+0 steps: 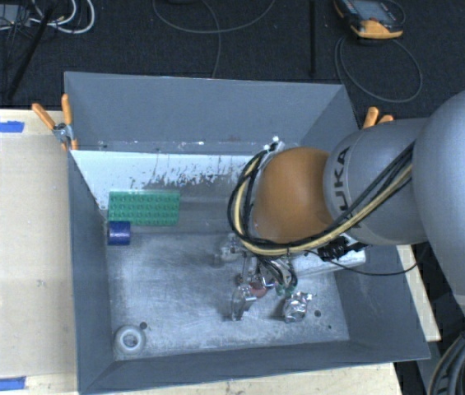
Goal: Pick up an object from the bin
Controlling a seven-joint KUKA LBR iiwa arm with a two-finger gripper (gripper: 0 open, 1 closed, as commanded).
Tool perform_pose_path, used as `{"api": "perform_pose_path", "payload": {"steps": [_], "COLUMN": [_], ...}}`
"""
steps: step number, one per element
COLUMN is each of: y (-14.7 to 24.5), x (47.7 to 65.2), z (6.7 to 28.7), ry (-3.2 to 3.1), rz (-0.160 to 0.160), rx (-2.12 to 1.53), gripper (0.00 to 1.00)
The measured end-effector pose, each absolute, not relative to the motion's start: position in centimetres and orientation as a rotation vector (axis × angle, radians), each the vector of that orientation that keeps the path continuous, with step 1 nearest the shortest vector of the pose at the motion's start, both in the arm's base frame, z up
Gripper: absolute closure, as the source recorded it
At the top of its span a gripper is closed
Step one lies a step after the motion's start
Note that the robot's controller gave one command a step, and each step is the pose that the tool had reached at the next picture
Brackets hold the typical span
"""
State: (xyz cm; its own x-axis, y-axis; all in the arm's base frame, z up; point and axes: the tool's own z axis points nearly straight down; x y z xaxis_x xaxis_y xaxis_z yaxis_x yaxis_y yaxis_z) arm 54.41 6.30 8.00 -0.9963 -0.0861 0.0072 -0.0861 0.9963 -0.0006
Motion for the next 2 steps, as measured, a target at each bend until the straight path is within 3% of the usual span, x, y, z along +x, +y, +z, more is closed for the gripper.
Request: {"api": "perform_pose_path", "payload": {"steps": [1, 2], "y": [-0.56, -0.43], "x": [53.92, 53.89], "z": [7.26, 7.40], "ry": [-3.138, -3.134], "rz": [-0.001, -0.002], "rx": [0.242, 0.242], "gripper": [0.00, 1.00]}}
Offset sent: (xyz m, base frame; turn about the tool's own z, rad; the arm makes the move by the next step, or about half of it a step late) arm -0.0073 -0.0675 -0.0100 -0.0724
